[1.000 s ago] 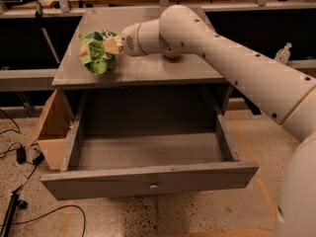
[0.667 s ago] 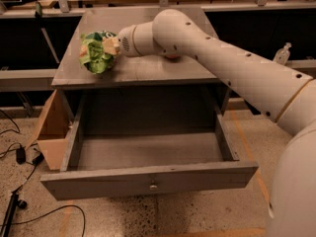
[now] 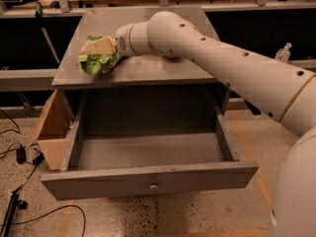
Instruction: Pick green rice chip bag from top drawer and place on counter
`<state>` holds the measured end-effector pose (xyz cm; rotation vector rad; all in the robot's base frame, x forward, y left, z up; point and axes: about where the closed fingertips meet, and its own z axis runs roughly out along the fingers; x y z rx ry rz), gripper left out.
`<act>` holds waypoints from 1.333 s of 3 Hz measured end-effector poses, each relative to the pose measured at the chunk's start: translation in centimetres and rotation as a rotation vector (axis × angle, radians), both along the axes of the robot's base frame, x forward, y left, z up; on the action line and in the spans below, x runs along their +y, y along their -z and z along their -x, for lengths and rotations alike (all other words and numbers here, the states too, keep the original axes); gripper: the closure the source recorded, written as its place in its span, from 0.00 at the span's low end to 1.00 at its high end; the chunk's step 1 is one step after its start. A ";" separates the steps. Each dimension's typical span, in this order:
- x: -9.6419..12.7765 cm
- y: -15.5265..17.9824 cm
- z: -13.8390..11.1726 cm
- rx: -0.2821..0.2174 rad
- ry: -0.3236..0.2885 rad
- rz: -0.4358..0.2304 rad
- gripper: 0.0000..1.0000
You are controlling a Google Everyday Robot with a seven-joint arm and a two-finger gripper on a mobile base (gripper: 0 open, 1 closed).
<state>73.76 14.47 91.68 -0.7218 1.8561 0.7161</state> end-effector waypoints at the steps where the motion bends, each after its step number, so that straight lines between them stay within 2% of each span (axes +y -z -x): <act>1: -2.7 -1.5 0.3 -0.022 0.031 -0.001 0.00; 2: -9.1 -3.5 1.6 -0.035 0.055 -0.002 0.00; 3: -18.4 -5.8 3.7 -0.085 0.177 0.061 0.00; 4: -20.2 -6.3 4.7 -0.096 0.205 0.077 0.00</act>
Offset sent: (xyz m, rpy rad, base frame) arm -0.0337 -0.2182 0.0585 -0.0230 -0.0552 -0.1132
